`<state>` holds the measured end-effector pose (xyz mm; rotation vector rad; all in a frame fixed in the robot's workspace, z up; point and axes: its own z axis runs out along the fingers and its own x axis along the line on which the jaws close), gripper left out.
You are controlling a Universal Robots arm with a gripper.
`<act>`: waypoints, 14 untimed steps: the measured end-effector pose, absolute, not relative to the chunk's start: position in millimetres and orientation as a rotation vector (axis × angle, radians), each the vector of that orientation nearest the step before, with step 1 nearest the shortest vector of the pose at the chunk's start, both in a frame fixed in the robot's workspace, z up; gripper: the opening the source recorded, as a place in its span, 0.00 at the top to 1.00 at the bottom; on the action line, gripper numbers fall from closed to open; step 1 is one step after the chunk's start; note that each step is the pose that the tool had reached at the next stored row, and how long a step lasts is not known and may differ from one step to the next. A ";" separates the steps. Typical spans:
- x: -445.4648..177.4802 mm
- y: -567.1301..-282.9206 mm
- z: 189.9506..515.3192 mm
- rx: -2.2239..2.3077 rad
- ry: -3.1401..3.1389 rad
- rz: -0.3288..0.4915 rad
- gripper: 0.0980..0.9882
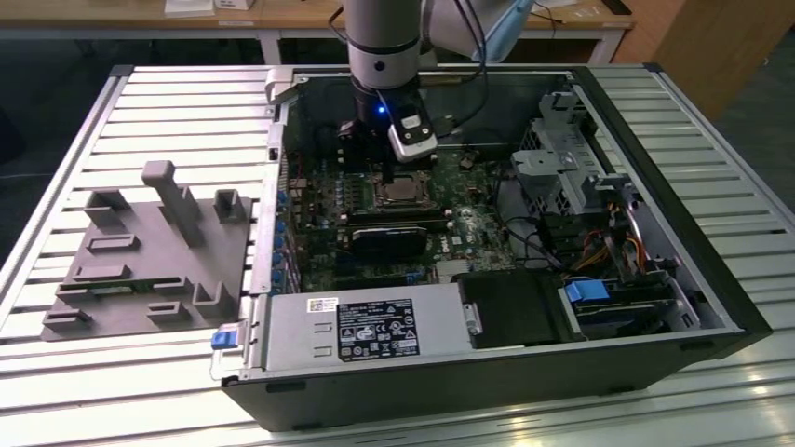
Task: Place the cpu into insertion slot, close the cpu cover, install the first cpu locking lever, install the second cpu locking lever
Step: 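Close the cpu cover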
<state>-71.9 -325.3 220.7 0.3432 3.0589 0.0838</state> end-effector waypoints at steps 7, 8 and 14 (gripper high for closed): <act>-76.9 -325.3 214.8 0.343 3.059 0.084 1.00; -77.2 -325.3 214.0 0.343 3.059 0.084 1.00; -79.0 -325.3 208.9 0.343 3.059 0.084 1.00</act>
